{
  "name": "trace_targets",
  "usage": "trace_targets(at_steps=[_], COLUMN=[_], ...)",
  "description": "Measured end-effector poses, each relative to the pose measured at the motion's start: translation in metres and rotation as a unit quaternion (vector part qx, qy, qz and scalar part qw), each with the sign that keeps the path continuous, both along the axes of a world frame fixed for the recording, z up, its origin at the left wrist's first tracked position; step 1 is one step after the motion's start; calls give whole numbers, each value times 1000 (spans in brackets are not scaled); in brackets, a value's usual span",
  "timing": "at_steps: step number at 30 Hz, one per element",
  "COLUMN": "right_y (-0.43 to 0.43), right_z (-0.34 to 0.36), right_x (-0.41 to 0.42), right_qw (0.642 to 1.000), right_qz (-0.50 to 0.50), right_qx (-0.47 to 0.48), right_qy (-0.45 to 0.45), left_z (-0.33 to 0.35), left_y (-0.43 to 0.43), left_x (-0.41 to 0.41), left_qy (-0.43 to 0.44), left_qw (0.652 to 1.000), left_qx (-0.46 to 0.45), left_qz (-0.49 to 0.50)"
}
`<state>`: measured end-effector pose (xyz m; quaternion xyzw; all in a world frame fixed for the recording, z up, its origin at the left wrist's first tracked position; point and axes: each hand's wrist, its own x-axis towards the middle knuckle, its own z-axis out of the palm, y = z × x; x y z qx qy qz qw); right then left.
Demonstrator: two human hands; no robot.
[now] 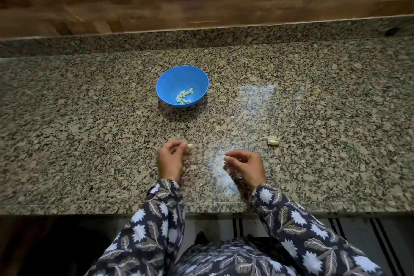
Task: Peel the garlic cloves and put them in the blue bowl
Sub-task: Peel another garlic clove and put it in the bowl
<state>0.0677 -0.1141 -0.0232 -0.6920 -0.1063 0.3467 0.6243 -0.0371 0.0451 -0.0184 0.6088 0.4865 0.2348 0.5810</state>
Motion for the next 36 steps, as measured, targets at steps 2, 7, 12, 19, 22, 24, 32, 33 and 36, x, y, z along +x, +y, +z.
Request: trace_targets(at_steps=[2,7,12,19,22,24,32,33,36], right_y=[-1,-5,-15,-33,-44,-52,-69,-69,-65], right_z=[0,1,5,3,-1,-3,6,6,4], right_x=[2,4,9,11,15,20,46,48,57], right_qw=[999,994,981,967,967,968,957,952,921], right_qz=[-23,-63,-137,-206,-217,-221,-241,-233,-131], right_qx=[1,4,27,36,24,13,-121,-140,-248], right_qy=[24,85,138,146,134,121,-104,-139,-270], left_z=[-1,-21,-18,-36,-35,-37,-33,-33,-27], left_y=[25,59,14,-20,-5,2,-20,-15,-2], left_x=[-12,-35,-43,-9,37,65,104,115,149], left_qy=[43,164,223,408,392,373,98,82,140], left_qw=[995,973,931,835,831,820,737,755,755], left_qx=[75,146,287,276,303,316,357,349,365], left_qz=[45,74,-31,-245,-255,-296,-565,-549,-527])
